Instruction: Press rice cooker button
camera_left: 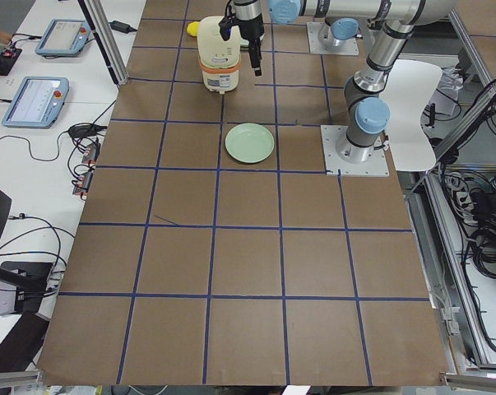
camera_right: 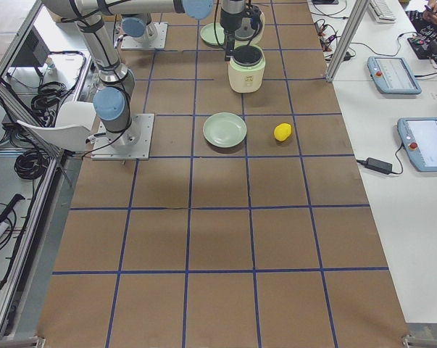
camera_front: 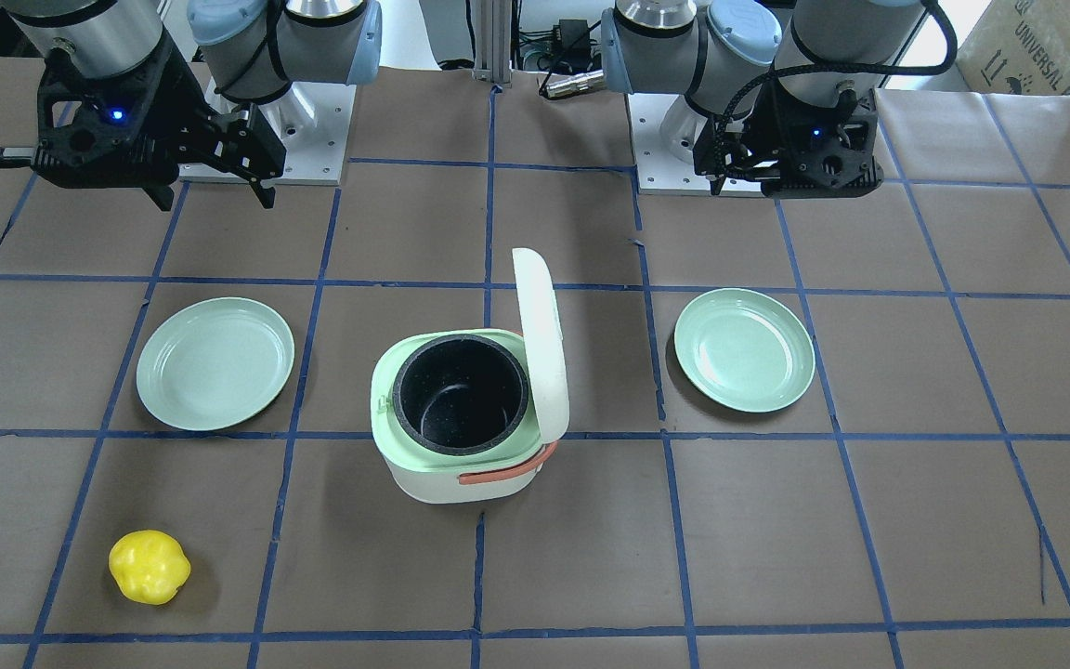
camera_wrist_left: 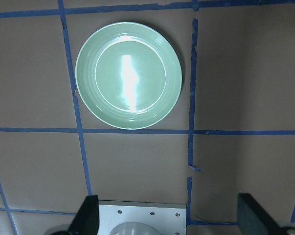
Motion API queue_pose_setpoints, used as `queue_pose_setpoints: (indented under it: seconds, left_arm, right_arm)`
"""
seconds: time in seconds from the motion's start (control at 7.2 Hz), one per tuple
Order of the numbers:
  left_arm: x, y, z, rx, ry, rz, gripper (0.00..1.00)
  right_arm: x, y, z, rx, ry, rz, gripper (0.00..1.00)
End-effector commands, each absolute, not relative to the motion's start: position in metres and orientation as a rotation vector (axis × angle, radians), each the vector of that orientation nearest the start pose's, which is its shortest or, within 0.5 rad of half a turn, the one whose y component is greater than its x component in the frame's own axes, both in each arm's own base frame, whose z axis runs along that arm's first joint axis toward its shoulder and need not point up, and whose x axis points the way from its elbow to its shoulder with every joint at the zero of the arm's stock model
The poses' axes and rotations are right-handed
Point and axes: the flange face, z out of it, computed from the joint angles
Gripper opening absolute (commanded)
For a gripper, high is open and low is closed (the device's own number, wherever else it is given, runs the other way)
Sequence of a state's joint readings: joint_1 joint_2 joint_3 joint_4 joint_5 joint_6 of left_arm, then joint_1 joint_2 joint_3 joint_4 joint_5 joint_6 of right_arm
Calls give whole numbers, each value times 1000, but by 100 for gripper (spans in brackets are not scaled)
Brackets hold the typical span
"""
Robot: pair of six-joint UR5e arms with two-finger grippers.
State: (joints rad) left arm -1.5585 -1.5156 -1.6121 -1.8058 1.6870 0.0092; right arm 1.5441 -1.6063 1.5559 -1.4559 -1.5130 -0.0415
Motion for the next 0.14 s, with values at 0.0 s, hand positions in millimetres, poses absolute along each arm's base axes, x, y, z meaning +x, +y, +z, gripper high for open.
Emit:
queue_pose_setpoints:
  seconds: [0.0]
  left_arm:
    - [-116,-446,474,15,3011,336,100]
  right_arm:
    - [127,-474,502,-14,3076,84,100]
